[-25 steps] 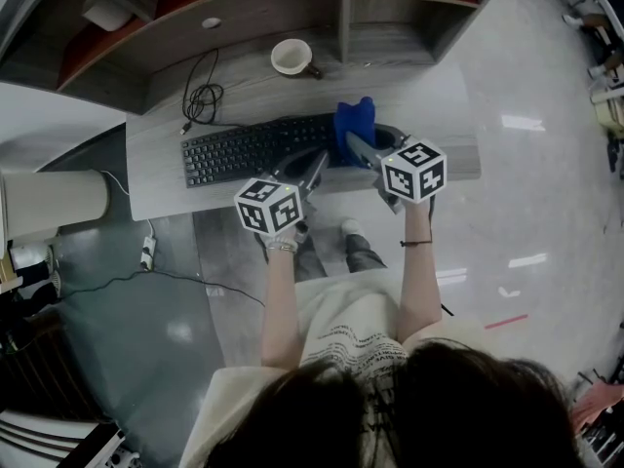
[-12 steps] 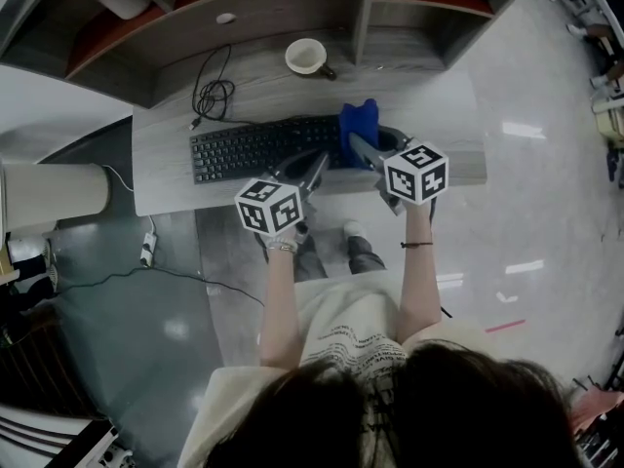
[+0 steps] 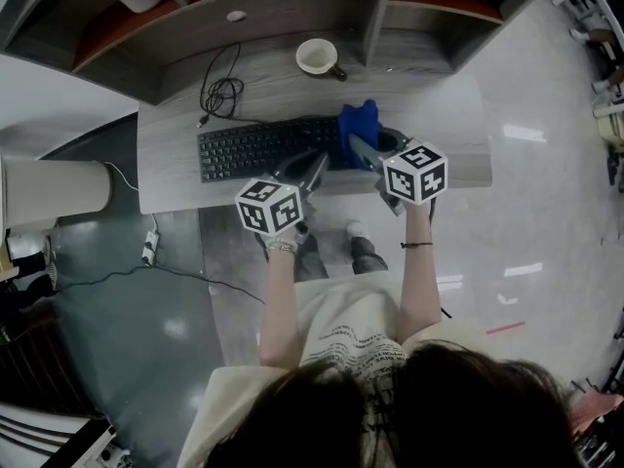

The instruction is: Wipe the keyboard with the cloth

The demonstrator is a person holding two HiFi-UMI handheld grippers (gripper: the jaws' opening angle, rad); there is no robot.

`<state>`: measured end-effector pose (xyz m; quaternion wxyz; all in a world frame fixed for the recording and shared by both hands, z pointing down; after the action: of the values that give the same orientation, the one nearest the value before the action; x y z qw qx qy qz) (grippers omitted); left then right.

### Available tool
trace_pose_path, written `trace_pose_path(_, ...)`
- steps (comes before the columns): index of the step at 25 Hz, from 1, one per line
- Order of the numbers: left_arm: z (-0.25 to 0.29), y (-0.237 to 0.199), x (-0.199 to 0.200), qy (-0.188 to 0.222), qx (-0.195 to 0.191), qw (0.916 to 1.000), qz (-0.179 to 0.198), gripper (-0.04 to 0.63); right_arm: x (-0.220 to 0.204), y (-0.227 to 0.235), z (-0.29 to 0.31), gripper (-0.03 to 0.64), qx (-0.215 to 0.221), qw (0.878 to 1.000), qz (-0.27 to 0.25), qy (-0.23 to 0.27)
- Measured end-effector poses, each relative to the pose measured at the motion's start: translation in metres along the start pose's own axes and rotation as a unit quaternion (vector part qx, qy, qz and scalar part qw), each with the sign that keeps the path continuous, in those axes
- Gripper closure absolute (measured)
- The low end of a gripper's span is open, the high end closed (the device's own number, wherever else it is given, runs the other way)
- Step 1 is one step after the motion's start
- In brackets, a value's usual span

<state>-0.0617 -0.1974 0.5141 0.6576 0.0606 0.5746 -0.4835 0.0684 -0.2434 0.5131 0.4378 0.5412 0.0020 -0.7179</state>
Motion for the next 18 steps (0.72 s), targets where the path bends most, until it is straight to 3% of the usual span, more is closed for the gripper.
trace_pose_path(18, -0.021, -0.028, 0.004, 0.011, 0.014, 0.9998, -0.011, 0.591, 0.0, -0.026, 0.039, 0.557, 0.028, 0.999, -0.015, -0.026)
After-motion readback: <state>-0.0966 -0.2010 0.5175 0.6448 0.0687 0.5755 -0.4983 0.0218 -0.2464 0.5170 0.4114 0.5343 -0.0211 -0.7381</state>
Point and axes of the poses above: the fingertips, and each gripper's own axes: z forward along the fingers, y to its right, x out of its top, the point moved 5 cm from there along -z, backward along the fingers, and after that the axes turned 5 degrees about z, right-handed, at the moved point
